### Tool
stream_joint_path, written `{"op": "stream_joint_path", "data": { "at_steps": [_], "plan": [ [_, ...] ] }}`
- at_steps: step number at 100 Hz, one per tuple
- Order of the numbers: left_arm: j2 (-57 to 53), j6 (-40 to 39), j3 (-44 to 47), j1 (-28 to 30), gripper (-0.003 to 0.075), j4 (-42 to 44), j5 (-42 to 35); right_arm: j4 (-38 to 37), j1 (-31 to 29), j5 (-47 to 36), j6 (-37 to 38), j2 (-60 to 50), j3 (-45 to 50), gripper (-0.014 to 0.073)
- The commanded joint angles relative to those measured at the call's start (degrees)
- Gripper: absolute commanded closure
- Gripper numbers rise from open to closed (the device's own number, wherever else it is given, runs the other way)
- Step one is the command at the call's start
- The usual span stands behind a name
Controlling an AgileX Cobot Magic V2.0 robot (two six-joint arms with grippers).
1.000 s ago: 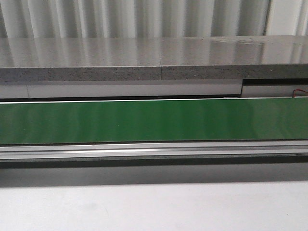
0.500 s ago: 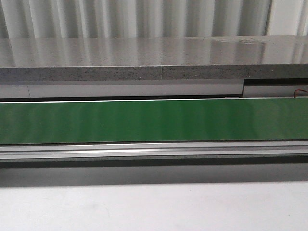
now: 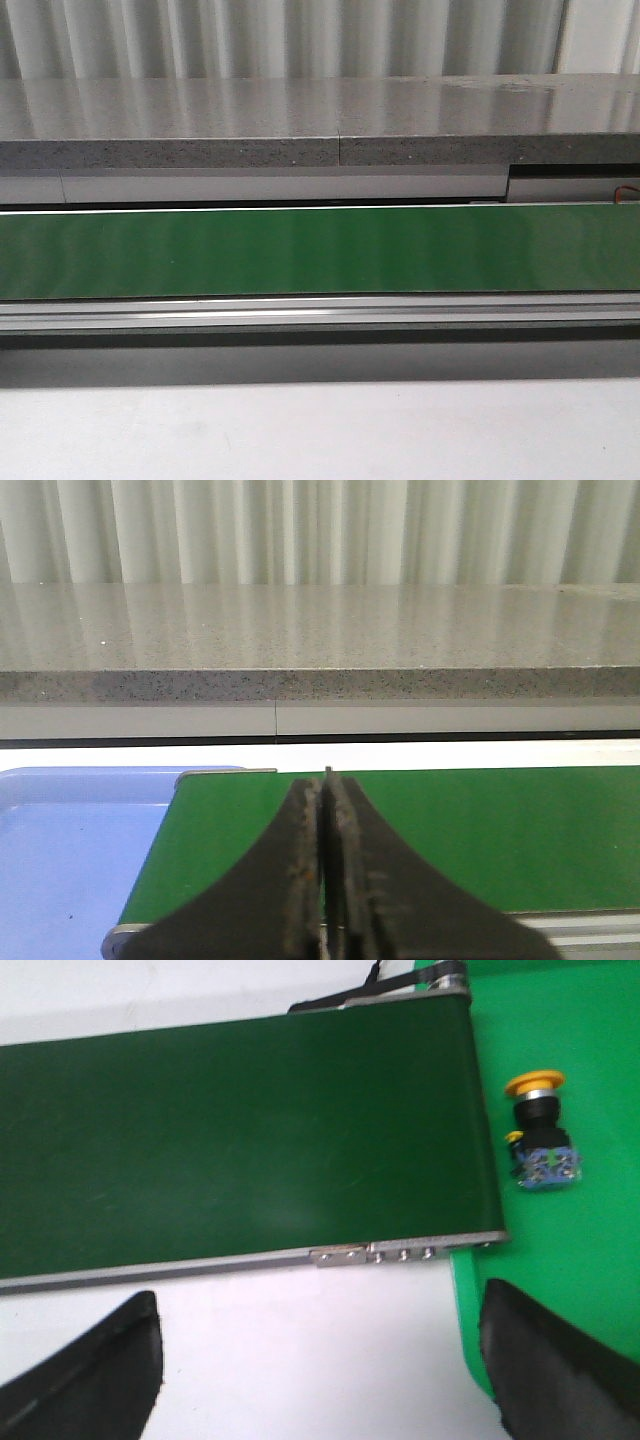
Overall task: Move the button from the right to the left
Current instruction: 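Move the right gripper down toward the yellow-capped button on the green pad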
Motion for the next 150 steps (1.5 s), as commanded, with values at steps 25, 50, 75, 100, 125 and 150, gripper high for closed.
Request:
{"op": "stream_joint_path", "data": {
  "at_steps": [25,50,75,100,125,150],
  "plan": [
    [-1.95,-0.66,1.42,-0.01,0.0740,-0.48,-4.73,2.33,-12.31,-3.70,-12.42,13.20,-10.11,-0.0042],
    [-1.95,-0.66,1.42,-0.01,0.0740,-0.48,-4.73,8.47,-22.24,-7.95,-19.96,24.53,-13.53,-0.0042],
    [-1.95,-0.66,1.42,-0.01,0.0740,-0.48,-4.73,8.47,-25.94,-12.16,-22.13,33.52,-15.87,-0.0042],
    [-1.95,-0.66,1.42,-0.01,0.0740,-0.48,-4.73,7.78,-25.94,-17.30,-22.24,41.07,-15.87,-0.0042],
    [-1.95,-0.66,1.42,-0.01,0.0740,-0.48,-4.73,7.78,-25.94,-20.56,-22.24,47.07,-15.87,-0.0042],
    [-1.95,-0.66,1.42,-0.01,0.0740,-0.48,-4.73,7.83,-25.94,-23.15,-22.24,51.79,-15.87,-0.0041]
  ]
}}
